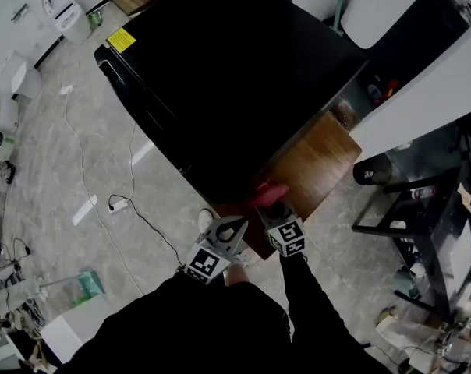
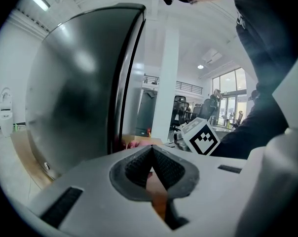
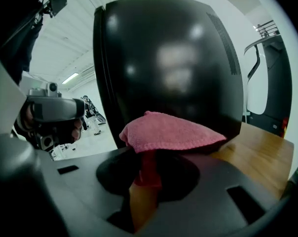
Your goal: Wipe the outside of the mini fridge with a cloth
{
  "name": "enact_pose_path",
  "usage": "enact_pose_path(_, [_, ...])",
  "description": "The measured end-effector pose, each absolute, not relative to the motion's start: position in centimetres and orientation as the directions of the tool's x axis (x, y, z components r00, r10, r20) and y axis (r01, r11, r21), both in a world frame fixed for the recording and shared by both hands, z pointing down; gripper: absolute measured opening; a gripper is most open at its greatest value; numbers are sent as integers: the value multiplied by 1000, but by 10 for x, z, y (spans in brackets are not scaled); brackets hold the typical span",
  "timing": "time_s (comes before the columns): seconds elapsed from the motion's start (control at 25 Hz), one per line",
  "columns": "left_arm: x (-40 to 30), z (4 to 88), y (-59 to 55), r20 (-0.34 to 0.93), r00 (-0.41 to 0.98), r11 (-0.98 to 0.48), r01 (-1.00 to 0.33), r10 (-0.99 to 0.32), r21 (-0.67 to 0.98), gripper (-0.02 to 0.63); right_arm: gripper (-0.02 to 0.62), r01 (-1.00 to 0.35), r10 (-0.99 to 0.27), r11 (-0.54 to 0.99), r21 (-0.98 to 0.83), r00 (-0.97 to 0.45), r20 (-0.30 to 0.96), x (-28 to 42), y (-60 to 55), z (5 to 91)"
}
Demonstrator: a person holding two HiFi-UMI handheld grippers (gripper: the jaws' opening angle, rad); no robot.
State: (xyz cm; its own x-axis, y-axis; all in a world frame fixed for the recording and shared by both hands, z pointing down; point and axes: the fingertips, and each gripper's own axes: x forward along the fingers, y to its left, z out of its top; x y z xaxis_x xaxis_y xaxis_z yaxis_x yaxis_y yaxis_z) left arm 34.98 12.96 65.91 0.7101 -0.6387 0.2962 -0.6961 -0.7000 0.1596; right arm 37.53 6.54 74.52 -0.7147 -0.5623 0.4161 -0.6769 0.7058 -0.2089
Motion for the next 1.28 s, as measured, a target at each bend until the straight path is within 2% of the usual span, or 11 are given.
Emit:
enact_pose_path(0.28, [334,578,160,244,777,-765,-623,-580,162,3,95,-662,-609,731,-167,-742,280,372,95,619])
enact_pose_path(0.48, [302,532,167,185,809,-794,-586,-558,165,3,95,-666,-627,736,-127,-740,243,351,129,556])
enact_pose_path(0.68, [244,503,172,168,840,-832,-539,-517,135,3,95,-698,-661,699,-156,-714,231,304,169,517])
enact_pose_path(0.96, [147,475,165,140,840,-837,-539,-524,99,3,95,-731,-710,670,-132,-682,175,217,180,476])
enact_pose_path(1.28, [92,438,134,52,880,-875,-476,-473,93,3,97,-784,-787,584,-210,-611,88,148,153,435])
